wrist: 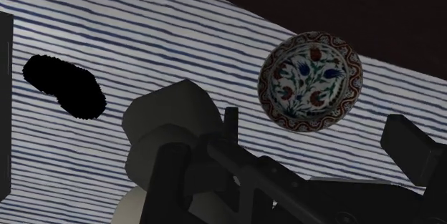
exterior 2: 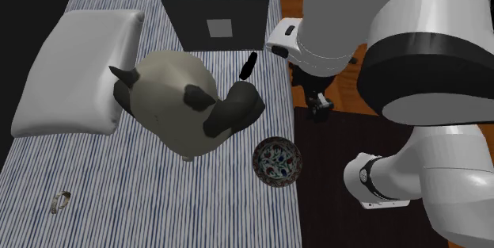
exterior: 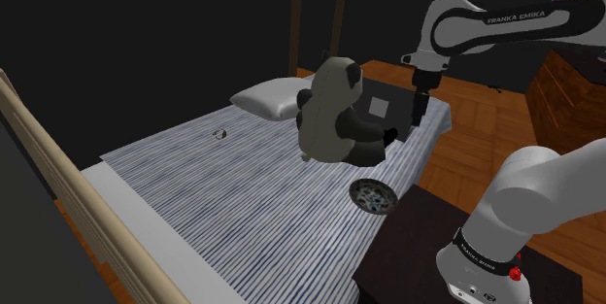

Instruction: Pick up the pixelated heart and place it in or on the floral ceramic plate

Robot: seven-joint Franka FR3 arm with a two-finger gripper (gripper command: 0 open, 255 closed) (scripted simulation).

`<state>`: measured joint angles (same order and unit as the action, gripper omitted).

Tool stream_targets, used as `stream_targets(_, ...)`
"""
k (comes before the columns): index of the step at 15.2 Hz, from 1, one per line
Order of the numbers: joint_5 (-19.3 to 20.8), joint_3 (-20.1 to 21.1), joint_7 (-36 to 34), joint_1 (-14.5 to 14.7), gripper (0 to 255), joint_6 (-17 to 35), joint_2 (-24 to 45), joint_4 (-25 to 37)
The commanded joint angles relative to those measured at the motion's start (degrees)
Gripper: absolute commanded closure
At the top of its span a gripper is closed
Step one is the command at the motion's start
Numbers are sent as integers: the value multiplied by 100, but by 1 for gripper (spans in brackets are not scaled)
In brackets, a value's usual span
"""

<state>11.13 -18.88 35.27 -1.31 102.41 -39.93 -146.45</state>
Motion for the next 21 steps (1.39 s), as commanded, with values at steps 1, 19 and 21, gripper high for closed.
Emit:
stream_targets(1, 253, -258, 501, -5, 0, 272, 175, -46)
stream_targets(19, -177, -2408, 5293, 734, 0, 3470, 4096, 1183)
stream_targets(21, -690, -2380, 6013, 667, 0, 3732, 4681, 1475)
